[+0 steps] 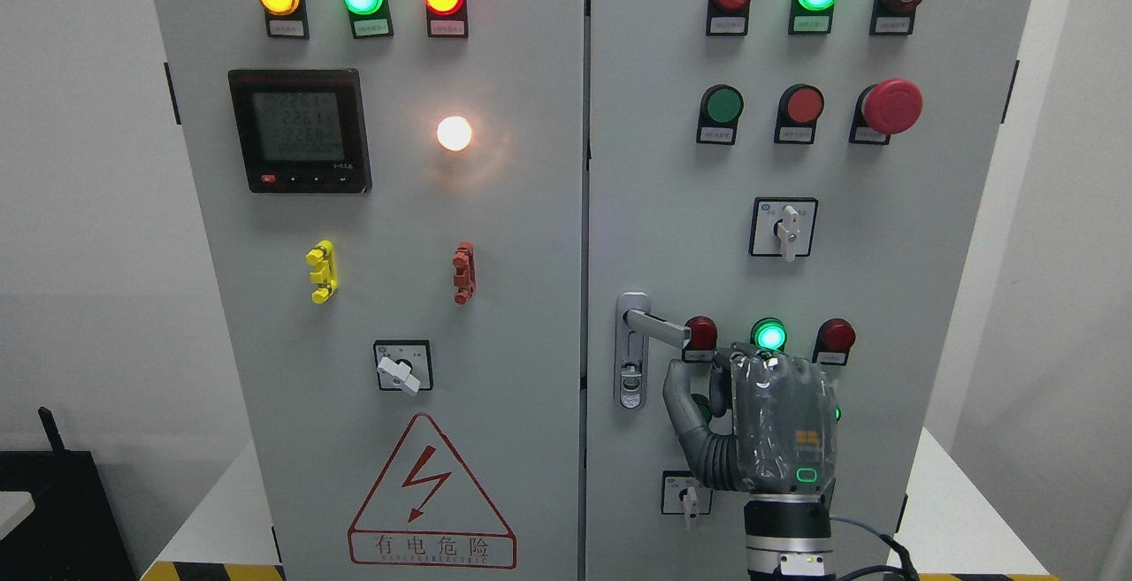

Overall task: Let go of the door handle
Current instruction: 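Open the right hand and pull it away from the handle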

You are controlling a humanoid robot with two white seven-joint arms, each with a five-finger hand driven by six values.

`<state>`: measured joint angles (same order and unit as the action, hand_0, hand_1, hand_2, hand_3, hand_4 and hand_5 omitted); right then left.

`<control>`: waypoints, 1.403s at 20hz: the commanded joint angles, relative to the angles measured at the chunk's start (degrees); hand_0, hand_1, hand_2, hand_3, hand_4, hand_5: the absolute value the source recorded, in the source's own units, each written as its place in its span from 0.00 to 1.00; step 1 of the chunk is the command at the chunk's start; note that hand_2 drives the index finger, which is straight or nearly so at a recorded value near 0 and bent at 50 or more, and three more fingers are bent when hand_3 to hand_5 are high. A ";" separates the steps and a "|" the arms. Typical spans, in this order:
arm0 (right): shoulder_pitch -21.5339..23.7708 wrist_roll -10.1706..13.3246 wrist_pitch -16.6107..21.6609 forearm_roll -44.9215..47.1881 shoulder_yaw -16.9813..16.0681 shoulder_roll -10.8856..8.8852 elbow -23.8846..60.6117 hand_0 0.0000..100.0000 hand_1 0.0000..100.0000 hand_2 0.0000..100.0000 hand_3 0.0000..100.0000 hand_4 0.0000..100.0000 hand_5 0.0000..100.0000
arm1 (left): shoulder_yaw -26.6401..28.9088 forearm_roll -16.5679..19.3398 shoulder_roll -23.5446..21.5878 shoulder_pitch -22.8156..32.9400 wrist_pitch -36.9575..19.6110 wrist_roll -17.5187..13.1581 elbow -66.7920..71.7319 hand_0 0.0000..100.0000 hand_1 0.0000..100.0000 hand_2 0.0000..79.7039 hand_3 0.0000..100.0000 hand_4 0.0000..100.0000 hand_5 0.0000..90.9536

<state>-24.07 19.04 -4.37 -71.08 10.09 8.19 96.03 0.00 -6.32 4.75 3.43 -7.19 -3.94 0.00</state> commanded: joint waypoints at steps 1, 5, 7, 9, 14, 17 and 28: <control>6.22 0.65 0.41 0.15 -0.77 -0.28 4.60 0.61 0.40 0.96 1.00 1.00 0.97 | -0.70 -0.01 0.00 0.00 -0.02 -0.01 -0.88 0.12 0.39 0.00 0.00 0.00 0.00; 9.74 1.79 5.66 0.15 -3.31 -0.28 8.03 0.63 0.37 0.54 0.86 0.73 0.77 | -0.70 -0.01 0.00 0.00 -0.02 -0.01 -0.88 0.12 0.39 0.00 0.00 0.00 0.00; 10.62 1.79 8.93 0.15 -5.42 -0.20 9.17 0.62 0.36 0.43 0.71 0.61 0.65 | -0.70 -0.01 0.00 0.00 -0.02 -0.01 -0.88 0.12 0.39 0.00 0.00 0.00 0.00; 10.62 1.70 10.60 0.15 -6.74 -0.20 9.70 0.63 0.32 0.30 0.50 0.43 0.45 | -0.70 -0.01 0.00 0.00 -0.02 -0.01 -0.88 0.12 0.39 0.00 0.00 0.00 0.00; 10.89 1.88 16.93 1.37 -8.42 0.16 10.59 0.62 0.15 0.00 0.03 0.02 0.01 | -0.70 -0.01 0.00 0.00 -0.02 -0.01 -0.88 0.12 0.39 0.00 0.00 0.00 0.00; 10.89 1.88 17.38 2.35 -8.42 0.16 10.59 0.58 0.13 0.00 0.00 0.00 0.00 | -0.70 0.08 0.00 0.00 -0.02 -0.01 -0.88 0.12 0.39 0.00 0.00 0.00 0.00; 11.24 1.70 17.38 2.44 -8.50 -0.02 10.41 0.49 0.19 0.00 0.00 0.00 0.00 | -0.70 -0.01 0.00 0.00 -0.02 -0.01 -0.88 0.12 0.39 0.00 0.00 0.00 0.00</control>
<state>-13.14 21.04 12.98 -68.85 1.54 8.24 105.40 0.00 -6.32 4.75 3.43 -7.19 -3.94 0.00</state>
